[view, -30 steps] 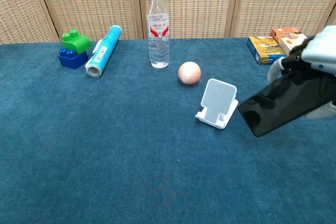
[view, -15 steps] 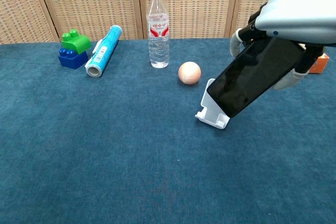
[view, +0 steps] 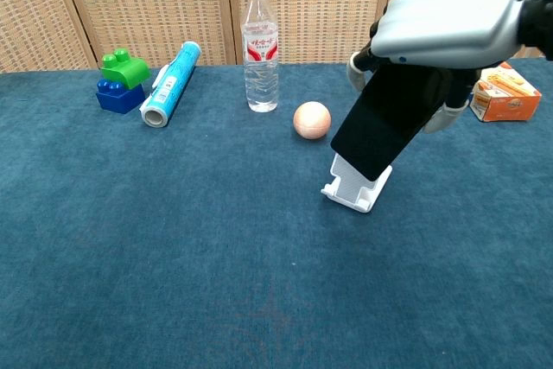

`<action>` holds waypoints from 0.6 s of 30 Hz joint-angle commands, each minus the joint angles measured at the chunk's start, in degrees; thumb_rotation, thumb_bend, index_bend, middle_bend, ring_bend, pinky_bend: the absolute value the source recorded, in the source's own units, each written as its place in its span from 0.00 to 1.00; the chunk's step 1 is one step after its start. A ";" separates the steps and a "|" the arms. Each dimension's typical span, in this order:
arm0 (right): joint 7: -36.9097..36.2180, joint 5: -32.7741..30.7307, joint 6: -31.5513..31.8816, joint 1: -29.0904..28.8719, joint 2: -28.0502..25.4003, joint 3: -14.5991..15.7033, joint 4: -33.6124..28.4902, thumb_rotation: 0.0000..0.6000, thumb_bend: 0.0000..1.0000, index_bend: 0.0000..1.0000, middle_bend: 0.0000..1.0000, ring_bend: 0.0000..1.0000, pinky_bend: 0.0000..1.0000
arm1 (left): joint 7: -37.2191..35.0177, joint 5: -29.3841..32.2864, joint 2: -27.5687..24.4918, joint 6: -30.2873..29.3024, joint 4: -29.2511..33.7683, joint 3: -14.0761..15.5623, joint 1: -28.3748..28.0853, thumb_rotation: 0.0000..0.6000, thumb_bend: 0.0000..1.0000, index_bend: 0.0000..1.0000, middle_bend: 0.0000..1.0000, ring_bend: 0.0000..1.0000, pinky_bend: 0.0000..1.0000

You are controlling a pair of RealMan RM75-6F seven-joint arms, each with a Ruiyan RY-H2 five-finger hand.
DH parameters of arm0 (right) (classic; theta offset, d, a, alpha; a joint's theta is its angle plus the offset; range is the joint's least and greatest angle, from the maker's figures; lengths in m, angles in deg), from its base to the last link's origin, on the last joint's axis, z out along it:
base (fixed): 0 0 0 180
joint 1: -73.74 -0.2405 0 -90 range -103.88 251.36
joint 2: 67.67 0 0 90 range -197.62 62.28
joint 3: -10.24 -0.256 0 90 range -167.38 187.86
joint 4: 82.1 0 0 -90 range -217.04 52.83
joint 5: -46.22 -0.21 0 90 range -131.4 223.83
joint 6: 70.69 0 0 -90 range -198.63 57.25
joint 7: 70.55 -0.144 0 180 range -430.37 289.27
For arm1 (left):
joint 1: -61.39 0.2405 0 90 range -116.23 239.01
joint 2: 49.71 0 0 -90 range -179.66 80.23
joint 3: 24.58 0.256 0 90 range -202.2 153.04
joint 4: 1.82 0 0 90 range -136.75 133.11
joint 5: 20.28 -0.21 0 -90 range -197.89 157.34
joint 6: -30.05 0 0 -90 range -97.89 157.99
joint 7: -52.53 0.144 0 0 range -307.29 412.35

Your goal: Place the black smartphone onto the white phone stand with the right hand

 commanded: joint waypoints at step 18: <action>2.79 -5.26 -6.00 -5.74 3.43 2.36 4.14 1.00 0.45 0.45 0.45 0.41 0.42 | 0.71 2.87 -0.01 2.89 -0.03 -0.82 -1.21 1.00 0.00 0.00 0.00 0.00 0.00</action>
